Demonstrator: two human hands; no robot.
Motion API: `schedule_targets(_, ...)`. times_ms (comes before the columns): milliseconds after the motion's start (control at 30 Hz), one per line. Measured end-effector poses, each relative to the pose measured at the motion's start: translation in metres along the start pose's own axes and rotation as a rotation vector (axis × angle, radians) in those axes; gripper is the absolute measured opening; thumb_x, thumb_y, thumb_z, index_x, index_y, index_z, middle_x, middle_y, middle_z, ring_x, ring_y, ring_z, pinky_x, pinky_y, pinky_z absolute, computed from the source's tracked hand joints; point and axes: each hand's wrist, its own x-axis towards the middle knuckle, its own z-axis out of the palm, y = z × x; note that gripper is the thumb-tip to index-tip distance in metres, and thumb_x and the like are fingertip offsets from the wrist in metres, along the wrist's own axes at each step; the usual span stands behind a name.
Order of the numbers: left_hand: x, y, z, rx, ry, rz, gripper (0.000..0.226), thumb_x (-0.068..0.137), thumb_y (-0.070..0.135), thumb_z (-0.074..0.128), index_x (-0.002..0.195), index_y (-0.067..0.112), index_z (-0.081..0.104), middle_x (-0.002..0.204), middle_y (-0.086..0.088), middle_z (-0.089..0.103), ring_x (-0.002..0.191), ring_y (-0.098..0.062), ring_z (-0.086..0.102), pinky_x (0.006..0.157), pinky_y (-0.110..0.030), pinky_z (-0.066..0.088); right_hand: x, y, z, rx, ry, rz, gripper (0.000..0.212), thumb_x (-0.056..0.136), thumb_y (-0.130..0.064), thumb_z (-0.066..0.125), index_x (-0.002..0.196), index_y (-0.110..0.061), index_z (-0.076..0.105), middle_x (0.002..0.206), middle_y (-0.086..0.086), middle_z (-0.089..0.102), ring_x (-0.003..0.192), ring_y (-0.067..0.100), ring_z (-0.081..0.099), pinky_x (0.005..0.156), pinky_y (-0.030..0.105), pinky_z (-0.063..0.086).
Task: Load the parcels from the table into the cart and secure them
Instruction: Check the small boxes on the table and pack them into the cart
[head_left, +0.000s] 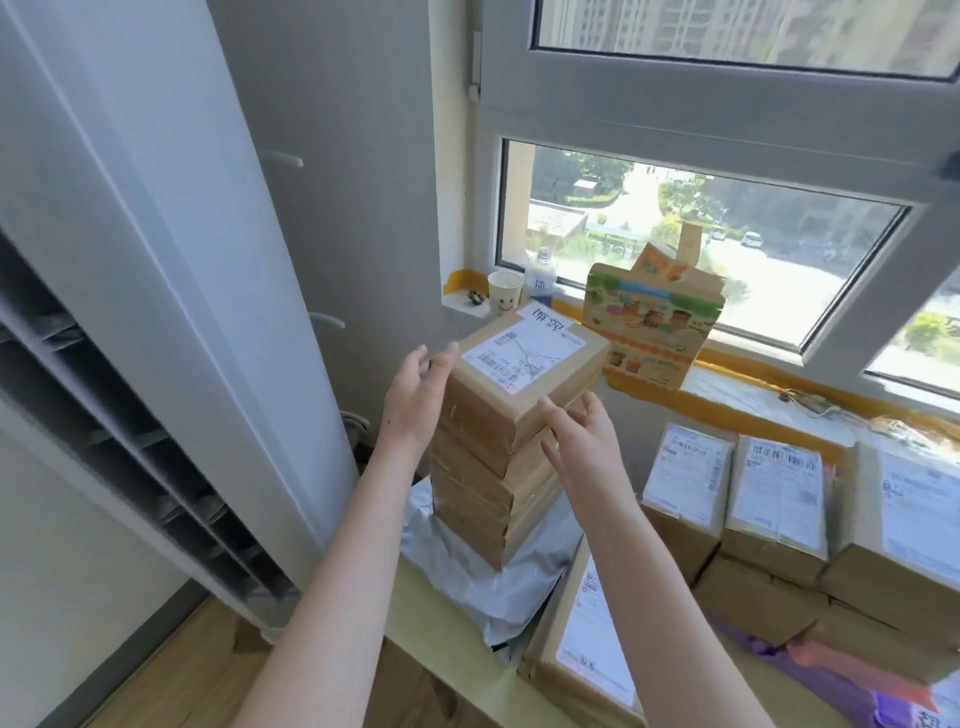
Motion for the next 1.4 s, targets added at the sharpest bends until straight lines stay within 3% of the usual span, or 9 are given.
schedule_targets(100, 0.016, -0.006, 0.002, -0.057, -0.014, -0.018, 0.068, 0.089, 0.060, 0.048, 0.141, 0.016, 0.043, 0.141, 0.000, 0.048, 0.129, -0.016, 0.044, 0.106, -0.033, 0.034, 0.004, 0.001, 0.002, -0.026, -0.007, 0.011, 0.071, 0.092, -0.021, 0.064, 0.150, -0.017, 0.023, 0.121, -0.006, 0.049, 0.118, 0.013, 0.048, 0.110, 0.040, 0.038)
schedule_targets(267, 0.026, -0.018, -0.001, -0.067, -0.065, -0.030, 0.037, 0.094, 0.046, 0.050, 0.116, 0.018, 0.060, 0.112, 0.003, 0.062, 0.110, -0.015, 0.055, 0.090, -0.031, 0.043, 0.001, 0.009, 0.010, -0.005, 0.004, 0.029, 0.071, 0.095, -0.027, 0.060, 0.152, -0.015, 0.021, 0.139, -0.001, 0.044, 0.127, 0.015, 0.045, 0.112, 0.039, 0.036)
schedule_targets(367, 0.029, -0.020, -0.006, -0.079, -0.099, -0.033, 0.029, 0.093, 0.042, 0.053, 0.101, 0.018, 0.067, 0.101, 0.006, 0.066, 0.099, -0.011, 0.058, 0.085, -0.028, 0.045, 0.000, 0.012, 0.015, 0.043, -0.001, 0.042, 0.062, 0.095, -0.026, 0.058, 0.150, -0.016, 0.030, 0.137, -0.007, 0.049, 0.116, 0.012, 0.049, 0.109, 0.035, 0.039)
schedule_targets(567, 0.024, -0.015, -0.013, -0.109, -0.183, 0.054, 0.031, 0.094, 0.039, 0.054, 0.095, 0.011, 0.068, 0.088, 0.004, 0.067, 0.084, -0.010, 0.057, 0.073, -0.024, 0.046, -0.017, 0.008, 0.017, 0.143, 0.043, 0.012, 0.037, 0.097, -0.021, 0.055, 0.126, -0.039, 0.042, 0.107, -0.017, 0.062, 0.101, 0.009, 0.060, 0.072, 0.019, 0.047)
schedule_targets(733, 0.008, -0.002, -0.020, -0.266, -0.285, 0.106, 0.020, 0.094, 0.036, 0.055, 0.093, 0.026, 0.072, 0.084, 0.013, 0.072, 0.090, -0.011, 0.064, 0.083, -0.029, 0.049, -0.044, 0.002, 0.008, 0.208, 0.107, -0.055, 0.053, 0.092, -0.022, 0.059, 0.142, -0.030, 0.044, 0.126, -0.004, 0.064, 0.113, 0.025, 0.061, 0.099, 0.043, 0.048)
schedule_targets(900, -0.017, 0.016, -0.019, -0.357, -0.488, 0.108, 0.023, 0.095, 0.034, 0.051, 0.089, 0.030, 0.073, 0.084, 0.014, 0.072, 0.092, -0.010, 0.065, 0.087, -0.028, 0.048, -0.083, 0.008, -0.007, 0.200, 0.157, -0.194, 0.067, 0.078, -0.032, 0.073, 0.140, -0.035, 0.046, 0.130, -0.008, 0.062, 0.120, 0.025, 0.059, 0.102, 0.053, 0.044)
schedule_targets(1067, -0.044, 0.022, -0.005, -0.365, -0.688, 0.060, 0.024, 0.094, 0.036, 0.052, 0.089, 0.034, 0.075, 0.096, 0.006, 0.073, 0.103, -0.018, 0.064, 0.092, -0.034, 0.050, -0.133, 0.020, -0.028, 0.261, 0.264, -0.286, 0.084, 0.064, -0.040, 0.085, 0.139, -0.033, 0.048, 0.135, -0.002, 0.059, 0.120, 0.027, 0.059, 0.096, 0.050, 0.049)
schedule_targets(1267, -0.095, 0.015, 0.037, -0.376, -0.908, -0.041, 0.015, 0.092, 0.027, 0.056, 0.095, 0.024, 0.071, 0.094, -0.002, 0.068, 0.082, -0.017, 0.065, 0.063, -0.023, 0.054, -0.198, 0.031, -0.065, 0.321, 0.475, -0.343, 0.060, 0.076, -0.019, 0.063, 0.134, -0.028, 0.051, 0.125, -0.003, 0.066, 0.113, 0.022, 0.064, 0.087, 0.043, 0.055)
schedule_targets(1400, -0.133, 0.008, 0.065, -0.336, -1.075, -0.131, 0.030, 0.074, 0.037, 0.066, 0.101, 0.023, 0.069, 0.100, -0.006, 0.069, 0.088, -0.023, 0.066, 0.077, -0.034, 0.053, -0.239, 0.040, -0.102, 0.284, 0.596, -0.325, 0.062, 0.073, -0.023, 0.066, 0.133, -0.033, 0.052, 0.126, -0.006, 0.065, 0.116, 0.020, 0.062, 0.092, 0.047, 0.051)
